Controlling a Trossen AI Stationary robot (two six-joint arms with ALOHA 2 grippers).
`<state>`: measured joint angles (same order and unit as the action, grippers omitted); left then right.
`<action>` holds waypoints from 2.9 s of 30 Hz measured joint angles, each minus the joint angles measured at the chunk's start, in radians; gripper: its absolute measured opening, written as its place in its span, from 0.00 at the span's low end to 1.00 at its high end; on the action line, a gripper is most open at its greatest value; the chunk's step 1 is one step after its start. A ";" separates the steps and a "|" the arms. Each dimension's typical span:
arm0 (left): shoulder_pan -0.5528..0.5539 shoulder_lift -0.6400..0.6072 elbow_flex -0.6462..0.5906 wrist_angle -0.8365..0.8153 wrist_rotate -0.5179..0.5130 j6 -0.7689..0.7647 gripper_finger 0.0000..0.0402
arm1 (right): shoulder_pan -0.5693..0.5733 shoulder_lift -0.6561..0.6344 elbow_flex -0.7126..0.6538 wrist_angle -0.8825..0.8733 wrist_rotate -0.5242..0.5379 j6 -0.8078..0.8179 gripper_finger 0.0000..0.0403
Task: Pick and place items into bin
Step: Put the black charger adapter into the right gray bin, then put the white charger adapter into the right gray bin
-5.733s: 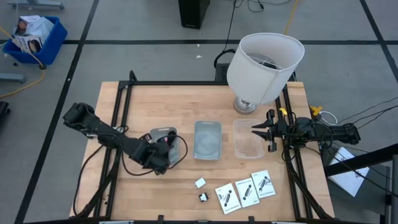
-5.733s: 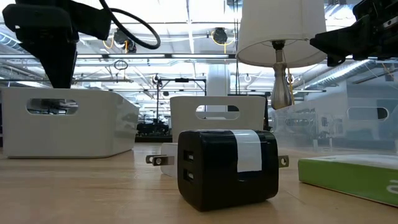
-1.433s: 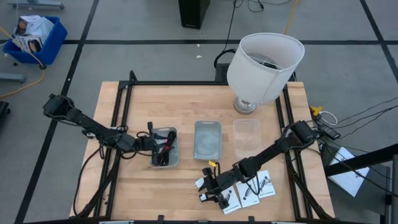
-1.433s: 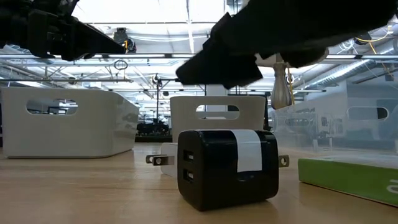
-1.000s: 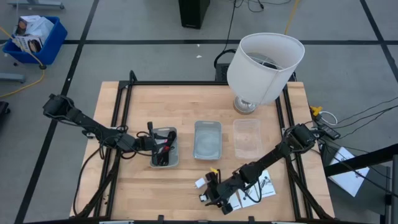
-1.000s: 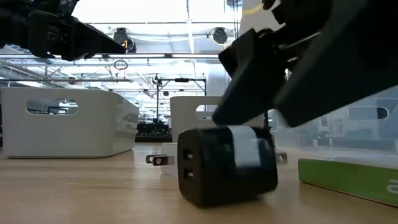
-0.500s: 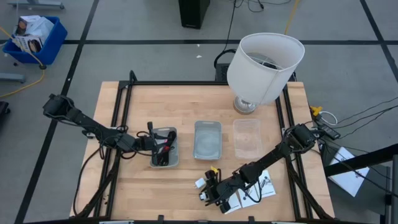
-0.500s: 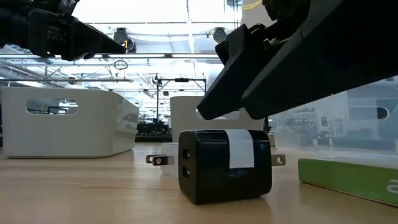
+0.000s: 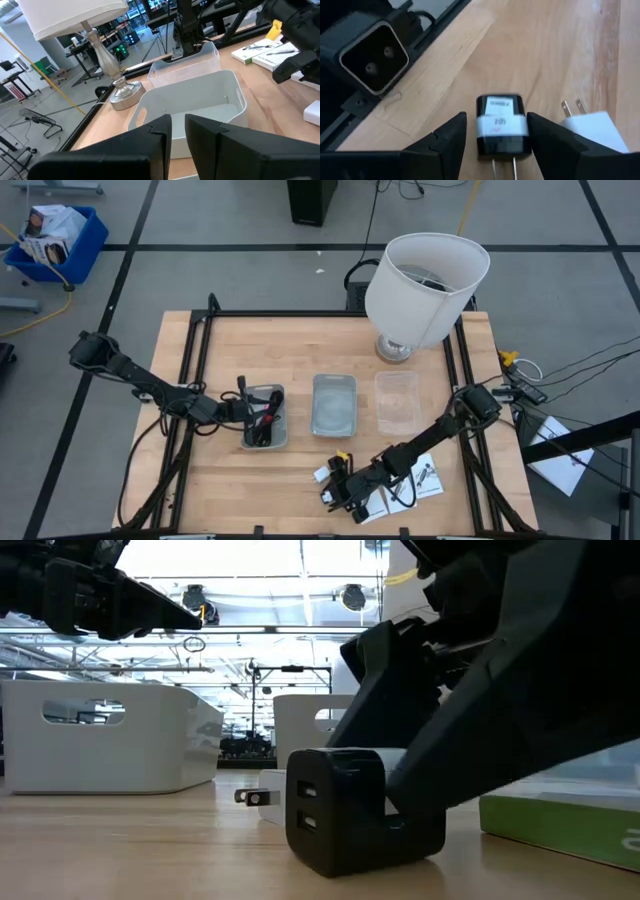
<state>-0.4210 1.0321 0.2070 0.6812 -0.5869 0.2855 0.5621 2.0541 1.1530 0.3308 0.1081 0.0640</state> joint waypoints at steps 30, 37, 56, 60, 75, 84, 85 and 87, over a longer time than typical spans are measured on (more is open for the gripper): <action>0.000 0.000 0.000 -0.005 0.000 0.001 0.16 | -0.157 -0.394 0.082 -0.413 0.311 -0.112 0.34; 0.000 0.000 0.000 -0.005 0.000 0.000 0.16 | -0.335 -0.378 0.019 -0.471 0.184 -0.048 0.34; 0.000 0.000 0.000 -0.005 -0.008 0.007 0.16 | -0.471 -0.224 -0.008 -0.489 0.017 0.006 0.34; 0.000 0.000 0.000 -0.005 -0.009 0.007 0.16 | -0.471 -0.225 -0.008 -0.495 0.018 0.010 0.35; 0.000 0.000 0.000 -0.013 -0.009 0.002 0.16 | -0.473 -0.315 -0.008 -0.498 0.025 0.014 0.66; 0.000 0.000 0.000 -0.015 -0.009 0.000 0.16 | -0.343 -0.482 -0.008 -0.436 -0.015 -0.050 0.64; 0.000 0.000 0.000 -0.015 -0.009 0.000 0.16 | -0.320 -0.478 -0.008 -0.425 0.001 -0.052 0.65; 0.000 0.000 0.000 -0.013 -0.010 0.000 0.16 | -0.283 -0.456 -0.008 -0.382 0.022 -0.053 0.66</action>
<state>-0.4210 1.0317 0.2070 0.6678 -0.5964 0.2855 0.2787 1.5980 1.1454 -0.0515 0.1299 0.0109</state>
